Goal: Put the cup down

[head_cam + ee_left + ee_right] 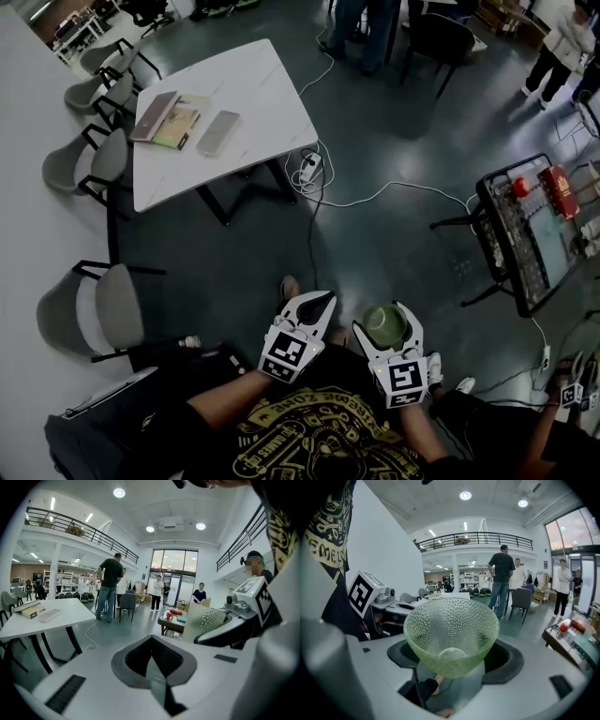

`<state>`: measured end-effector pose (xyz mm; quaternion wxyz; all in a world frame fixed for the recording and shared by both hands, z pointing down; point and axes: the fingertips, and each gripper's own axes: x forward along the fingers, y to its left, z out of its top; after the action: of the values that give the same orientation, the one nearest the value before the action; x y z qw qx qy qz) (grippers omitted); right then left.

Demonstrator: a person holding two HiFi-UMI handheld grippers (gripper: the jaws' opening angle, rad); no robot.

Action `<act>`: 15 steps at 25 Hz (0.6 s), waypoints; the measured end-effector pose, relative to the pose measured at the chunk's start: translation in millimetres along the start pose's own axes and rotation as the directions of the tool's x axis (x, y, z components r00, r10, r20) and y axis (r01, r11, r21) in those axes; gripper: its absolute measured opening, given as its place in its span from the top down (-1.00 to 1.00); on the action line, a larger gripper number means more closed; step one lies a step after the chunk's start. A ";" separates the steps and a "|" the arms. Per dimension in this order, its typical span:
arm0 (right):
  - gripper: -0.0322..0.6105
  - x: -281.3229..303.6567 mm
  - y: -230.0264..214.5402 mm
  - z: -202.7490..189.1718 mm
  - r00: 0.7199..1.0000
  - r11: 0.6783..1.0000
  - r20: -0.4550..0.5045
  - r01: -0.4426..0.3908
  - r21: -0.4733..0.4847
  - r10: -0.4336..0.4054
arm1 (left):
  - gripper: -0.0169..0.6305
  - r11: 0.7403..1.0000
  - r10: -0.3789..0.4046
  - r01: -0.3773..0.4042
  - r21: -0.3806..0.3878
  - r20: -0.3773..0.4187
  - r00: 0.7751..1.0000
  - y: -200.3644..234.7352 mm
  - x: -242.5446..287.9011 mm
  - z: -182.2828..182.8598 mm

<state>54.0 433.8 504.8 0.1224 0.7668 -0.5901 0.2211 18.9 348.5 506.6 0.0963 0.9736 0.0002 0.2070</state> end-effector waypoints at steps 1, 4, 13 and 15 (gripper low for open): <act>-0.27 1.2 -0.8 0.8 1.000 1.000 0.002 -0.001 0.012 0.001 | 0.93 1.000 0.001 -0.001 -0.002 0.000 1.000 0.7 0.1 0.2; -0.27 7.3 -3.8 8.5 1.000 1.000 -0.006 0.000 0.025 0.000 | 0.93 1.000 0.009 -0.009 -0.013 0.000 1.000 6.7 0.8 1.5; -0.27 55.7 -6.9 53.1 1.000 1.000 -0.008 0.006 0.013 -0.006 | 0.93 0.998 0.044 -0.044 -0.052 0.014 0.999 64.8 4.9 20.1; -0.27 71.2 -6.3 63.7 1.000 1.000 -0.009 0.000 0.003 0.000 | 0.93 0.997 0.053 -0.052 -0.060 0.024 0.998 83.7 6.1 28.8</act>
<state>87.1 346.4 484.2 0.1239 0.7659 -0.5892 0.2253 32.9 261.2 498.9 0.1198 0.9726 -0.0329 0.1968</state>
